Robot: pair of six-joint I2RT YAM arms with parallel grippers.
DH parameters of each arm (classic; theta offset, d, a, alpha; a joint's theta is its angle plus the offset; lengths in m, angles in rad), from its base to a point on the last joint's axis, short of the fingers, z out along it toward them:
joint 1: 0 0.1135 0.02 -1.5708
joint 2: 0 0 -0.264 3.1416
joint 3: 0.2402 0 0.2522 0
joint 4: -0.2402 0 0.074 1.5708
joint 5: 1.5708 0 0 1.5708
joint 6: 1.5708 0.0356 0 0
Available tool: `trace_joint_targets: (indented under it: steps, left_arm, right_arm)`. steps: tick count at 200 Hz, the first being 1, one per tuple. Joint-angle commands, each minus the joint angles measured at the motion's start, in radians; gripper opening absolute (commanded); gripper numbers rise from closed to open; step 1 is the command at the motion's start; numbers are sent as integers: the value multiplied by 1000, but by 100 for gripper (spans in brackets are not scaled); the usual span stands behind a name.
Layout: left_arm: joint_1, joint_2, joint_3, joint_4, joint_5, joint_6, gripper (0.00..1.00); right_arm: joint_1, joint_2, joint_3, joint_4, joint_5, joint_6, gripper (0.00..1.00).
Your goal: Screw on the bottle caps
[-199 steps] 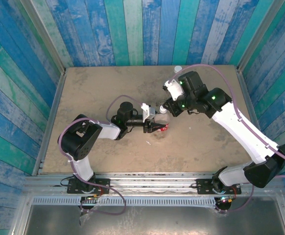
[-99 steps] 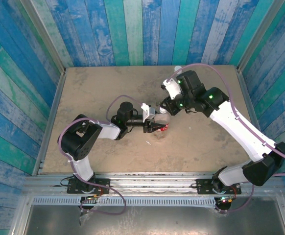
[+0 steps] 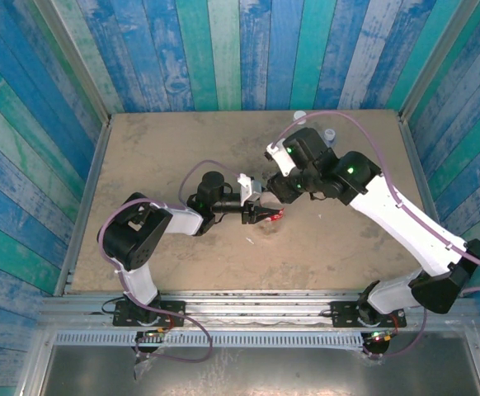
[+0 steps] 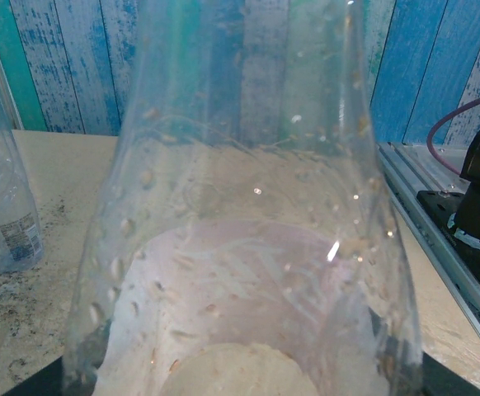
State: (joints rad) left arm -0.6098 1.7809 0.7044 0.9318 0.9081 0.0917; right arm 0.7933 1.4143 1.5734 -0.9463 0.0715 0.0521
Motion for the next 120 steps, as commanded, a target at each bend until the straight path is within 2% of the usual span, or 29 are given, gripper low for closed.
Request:
trace_joint_targets:
  steps: [1, 28, 85, 120]
  left_arm:
    - [-7, 59, -23, -166, 3, -24, 57]
    - [-7, 57, -26, -171, 3, -23, 57]
    - [-7, 57, -28, -174, 2, -20, 57]
    - [-7, 55, -27, -174, 2, -19, 57]
  right_arm:
    - [23, 24, 50, -57, 87, 23, 55]
    - [33, 53, 73, -70, 92, 21, 48]
    - [34, 85, 84, -72, 73, 15, 48]
    - [34, 89, 83, -72, 68, 15, 38]
